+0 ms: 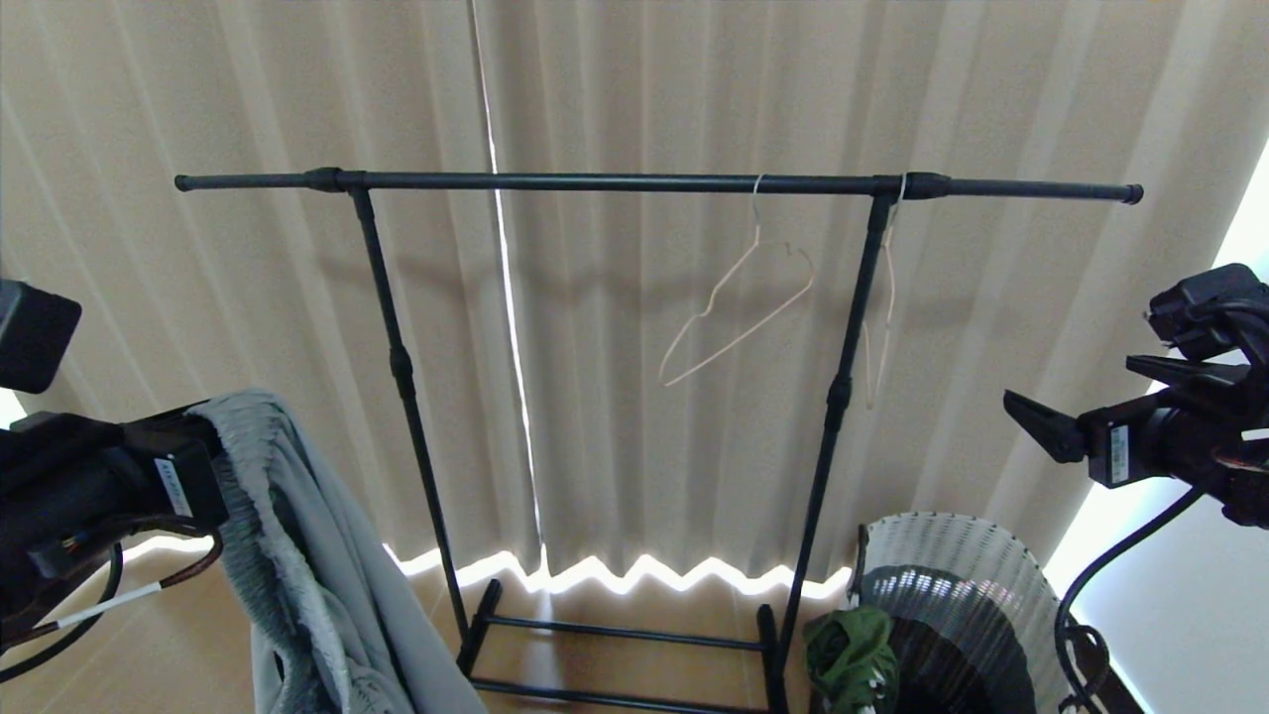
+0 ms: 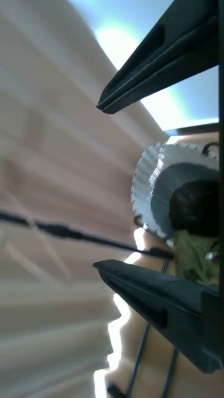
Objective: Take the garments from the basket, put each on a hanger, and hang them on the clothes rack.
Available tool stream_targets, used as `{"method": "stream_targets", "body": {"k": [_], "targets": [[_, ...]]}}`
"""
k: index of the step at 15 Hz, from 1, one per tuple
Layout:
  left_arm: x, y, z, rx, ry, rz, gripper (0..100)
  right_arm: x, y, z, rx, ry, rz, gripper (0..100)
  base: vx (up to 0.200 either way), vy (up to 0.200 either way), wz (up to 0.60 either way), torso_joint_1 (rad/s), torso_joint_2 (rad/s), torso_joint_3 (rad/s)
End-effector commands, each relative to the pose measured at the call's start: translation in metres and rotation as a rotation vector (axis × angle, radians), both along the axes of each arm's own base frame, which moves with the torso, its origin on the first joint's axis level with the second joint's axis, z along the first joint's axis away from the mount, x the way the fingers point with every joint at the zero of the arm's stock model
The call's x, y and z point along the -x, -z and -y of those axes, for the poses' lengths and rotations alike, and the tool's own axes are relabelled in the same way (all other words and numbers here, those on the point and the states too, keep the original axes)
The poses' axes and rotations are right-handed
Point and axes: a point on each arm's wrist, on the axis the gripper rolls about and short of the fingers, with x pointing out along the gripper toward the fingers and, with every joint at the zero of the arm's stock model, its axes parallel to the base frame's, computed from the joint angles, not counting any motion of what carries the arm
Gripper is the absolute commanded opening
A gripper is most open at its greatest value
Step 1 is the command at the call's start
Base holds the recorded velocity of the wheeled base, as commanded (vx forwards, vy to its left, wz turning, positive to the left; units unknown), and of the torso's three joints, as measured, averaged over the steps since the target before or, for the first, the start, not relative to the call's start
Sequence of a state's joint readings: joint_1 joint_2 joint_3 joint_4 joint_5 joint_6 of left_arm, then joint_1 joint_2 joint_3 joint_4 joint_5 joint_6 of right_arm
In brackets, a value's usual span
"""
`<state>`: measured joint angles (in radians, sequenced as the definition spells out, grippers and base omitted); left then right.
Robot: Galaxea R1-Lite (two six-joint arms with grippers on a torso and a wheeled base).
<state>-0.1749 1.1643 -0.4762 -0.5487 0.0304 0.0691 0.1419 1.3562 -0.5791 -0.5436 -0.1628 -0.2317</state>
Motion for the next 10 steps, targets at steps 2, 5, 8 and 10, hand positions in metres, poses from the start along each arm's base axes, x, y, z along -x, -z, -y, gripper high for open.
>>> {"method": "stream_targets", "body": {"k": [2,5,8,10], "targets": [[0.0006,0.0012,-0.0001,-0.002,0.0,-0.003,0,0.0013,-0.0004,-0.0039,-0.005,-0.018,0.005,100,0.0,0.0,0.0,0.0,0.0,0.0],[0.001,0.0009,-0.0002,0.0,0.0,-0.002,0,0.0034,-0.0005,-0.0042,-0.01,-0.019,0.008,100,0.2,0.0,0.0,-0.001,0.0,0.002],[0.0011,0.0003,-0.0005,0.0,-0.002,0.001,0,0.0034,-0.0007,-0.0041,-0.008,-0.016,0.01,100,0.2,0.0,0.0,0.01,0.0,0.001],[0.0021,-0.0005,-0.0006,0.001,-0.002,0.006,0,0.0027,-0.0018,-0.0046,-0.009,-0.018,0.014,100,0.2,0.0,0.0,0.002,0.0,0.002]]}}
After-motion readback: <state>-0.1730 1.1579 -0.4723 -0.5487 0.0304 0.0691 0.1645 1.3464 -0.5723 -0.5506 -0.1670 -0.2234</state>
